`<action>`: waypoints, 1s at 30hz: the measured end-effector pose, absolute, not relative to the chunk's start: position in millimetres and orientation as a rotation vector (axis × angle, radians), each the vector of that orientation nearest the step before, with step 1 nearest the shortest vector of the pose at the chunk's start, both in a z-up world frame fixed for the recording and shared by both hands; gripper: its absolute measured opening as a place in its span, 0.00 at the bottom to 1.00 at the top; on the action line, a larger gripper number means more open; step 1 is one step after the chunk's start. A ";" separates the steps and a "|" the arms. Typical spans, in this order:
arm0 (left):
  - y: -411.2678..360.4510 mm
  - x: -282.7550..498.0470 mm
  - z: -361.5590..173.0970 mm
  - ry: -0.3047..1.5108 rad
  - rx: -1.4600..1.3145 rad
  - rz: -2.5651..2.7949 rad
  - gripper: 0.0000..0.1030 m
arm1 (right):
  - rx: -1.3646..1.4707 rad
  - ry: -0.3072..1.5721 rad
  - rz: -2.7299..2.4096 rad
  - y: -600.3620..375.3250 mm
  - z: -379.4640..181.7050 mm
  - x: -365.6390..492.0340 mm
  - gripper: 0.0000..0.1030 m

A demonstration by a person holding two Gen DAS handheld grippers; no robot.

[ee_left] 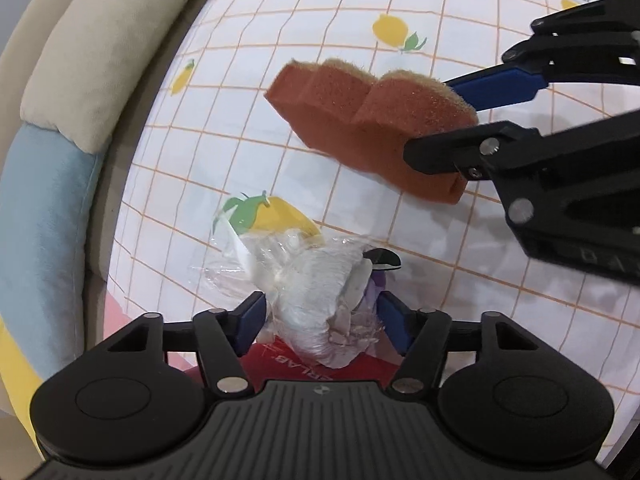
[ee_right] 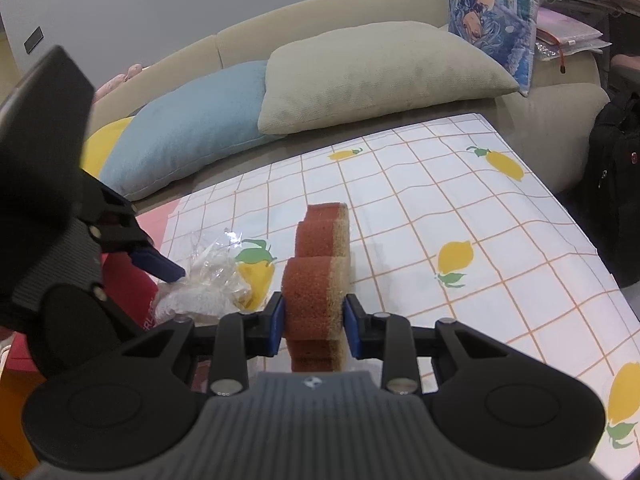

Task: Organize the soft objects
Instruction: 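Grasp the brown sponge with the right tool while the left grasps the clear-wrapped flower, then carry the sponge and wrapped flower over the box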

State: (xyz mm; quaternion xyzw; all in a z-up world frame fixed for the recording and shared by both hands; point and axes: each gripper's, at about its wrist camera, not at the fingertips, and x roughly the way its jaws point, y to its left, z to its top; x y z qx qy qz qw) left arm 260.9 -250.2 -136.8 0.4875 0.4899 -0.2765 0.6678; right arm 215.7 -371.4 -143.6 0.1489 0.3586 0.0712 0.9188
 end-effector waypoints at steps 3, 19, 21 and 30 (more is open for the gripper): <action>-250.0 263.2 -136.3 1.113 1.074 -0.607 0.54 | 0.305 0.745 0.150 -371.7 -144.9 217.3 0.29; -227.7 234.1 -69.6 0.936 0.713 -0.622 0.45 | 0.291 0.703 0.092 -376.7 -133.0 193.1 0.28; -222.1 225.2 -56.4 0.903 0.660 -0.627 0.45 | 0.298 0.690 0.074 -377.1 -126.5 186.7 0.27; -178.7 181.3 0.5 0.746 0.414 -0.619 0.44 | 0.319 0.548 0.053 -367.0 -75.7 138.9 0.27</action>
